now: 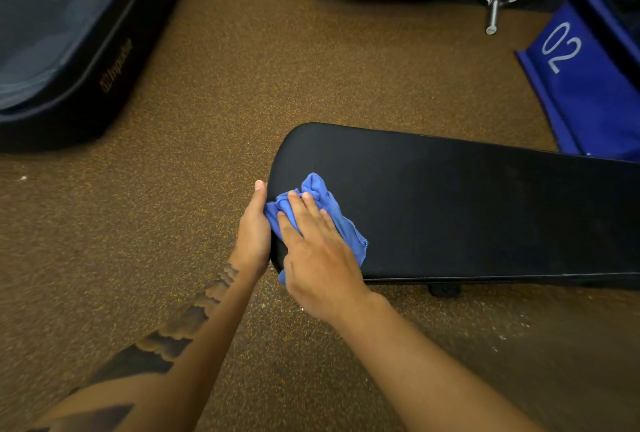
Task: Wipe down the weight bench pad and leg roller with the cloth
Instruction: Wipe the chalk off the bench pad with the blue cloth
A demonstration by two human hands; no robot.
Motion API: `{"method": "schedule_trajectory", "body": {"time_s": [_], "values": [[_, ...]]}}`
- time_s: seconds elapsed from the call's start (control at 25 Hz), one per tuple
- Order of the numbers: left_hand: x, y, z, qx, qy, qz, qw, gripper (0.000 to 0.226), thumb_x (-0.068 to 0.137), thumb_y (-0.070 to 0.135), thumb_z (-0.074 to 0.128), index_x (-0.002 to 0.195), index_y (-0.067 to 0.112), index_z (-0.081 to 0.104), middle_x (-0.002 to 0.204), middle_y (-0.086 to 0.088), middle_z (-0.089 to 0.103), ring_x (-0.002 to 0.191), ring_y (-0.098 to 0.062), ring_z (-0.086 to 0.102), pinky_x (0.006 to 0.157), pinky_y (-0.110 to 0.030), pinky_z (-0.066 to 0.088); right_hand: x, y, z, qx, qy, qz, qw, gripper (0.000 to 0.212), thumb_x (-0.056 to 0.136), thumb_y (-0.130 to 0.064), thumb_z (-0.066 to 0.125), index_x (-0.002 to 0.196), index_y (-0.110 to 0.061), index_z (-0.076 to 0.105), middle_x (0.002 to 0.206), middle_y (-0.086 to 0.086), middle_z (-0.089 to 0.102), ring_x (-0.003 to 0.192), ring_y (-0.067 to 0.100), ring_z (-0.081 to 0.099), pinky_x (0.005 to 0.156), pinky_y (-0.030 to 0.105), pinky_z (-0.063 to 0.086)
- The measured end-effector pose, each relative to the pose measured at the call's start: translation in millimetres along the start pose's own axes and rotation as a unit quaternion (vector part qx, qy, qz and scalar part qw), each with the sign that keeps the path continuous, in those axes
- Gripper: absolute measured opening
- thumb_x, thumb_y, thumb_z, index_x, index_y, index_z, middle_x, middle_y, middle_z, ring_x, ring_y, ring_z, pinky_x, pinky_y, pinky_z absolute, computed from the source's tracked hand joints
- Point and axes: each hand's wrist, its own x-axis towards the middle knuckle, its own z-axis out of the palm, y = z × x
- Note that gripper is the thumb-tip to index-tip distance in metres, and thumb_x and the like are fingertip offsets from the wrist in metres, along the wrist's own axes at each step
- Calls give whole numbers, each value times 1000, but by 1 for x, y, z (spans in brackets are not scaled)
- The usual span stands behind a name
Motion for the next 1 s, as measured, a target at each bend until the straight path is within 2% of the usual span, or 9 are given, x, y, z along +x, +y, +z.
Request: {"method": "schedule_trajectory", "body": {"time_s": [0.08,0.16,0.28,0.36,0.44,0.52,0.64,0.92,1.0], "values": [[-2,5,-4,64,-24,8,998,57,104,47,34,112,4,70,117,-13,71,115,-17,64,108,-32,42,1,-3,-1,-5,4,8,1000,59,93,-27,29,148,-10,19,159,7,2,144,20,-10,118,41,4],[-3,17,-11,174,-27,74,982,49,106,38,35,138,5,51,144,-6,53,133,-7,46,116,-26,30,1,-5,-8,37,-6,19,999,61,96,-40,36,149,-15,16,159,3,-5,142,14,-19,118,37,-3],[-6,49,-27,402,-101,201,887,64,98,38,41,155,14,24,158,12,19,146,3,17,119,-19,12,-11,-7,-18,85,30,36,995,64,95,-46,37,149,-18,17,159,-1,-6,142,13,-19,117,35,-6],[-8,71,-30,543,-194,318,753,63,99,36,41,155,13,24,161,8,18,149,-1,12,120,-21,10,-28,-9,-11,62,79,73,992,66,93,-47,37,149,-16,20,159,1,4,145,17,-9,118,38,1],[-4,84,-23,649,-288,406,576,62,100,38,37,154,9,26,163,-2,19,151,-13,11,122,-30,8,-43,-10,0,27,109,131,985,69,91,-47,39,148,-12,21,158,4,13,145,21,3,117,44,9],[6,85,-14,695,-372,443,426,63,101,41,34,154,8,26,163,-7,20,152,-20,10,123,-36,8,-51,-10,9,-6,116,177,977,72,91,-49,37,148,-10,18,157,8,13,145,24,5,116,46,13],[25,87,-3,711,-455,455,284,66,102,47,30,154,6,26,161,-11,25,152,-24,11,123,-39,8,-51,-15,16,-27,112,228,967,78,90,-56,33,149,-10,13,158,9,3,145,26,-4,118,45,8],[49,103,15,693,-563,411,182,78,99,59,34,156,8,18,164,-11,11,152,-20,2,123,-40,9,-48,-18,18,-64,93,255,960,77,90,-57,34,147,-6,21,156,13,15,144,29,9,115,49,11],[55,104,15,687,-569,418,174,75,101,54,36,156,7,15,164,-12,11,152,-22,2,123,-39,9,-47,-15,17,-61,88,255,961,75,89,-52,38,146,-6,25,155,13,19,144,29,14,115,49,15]]}}
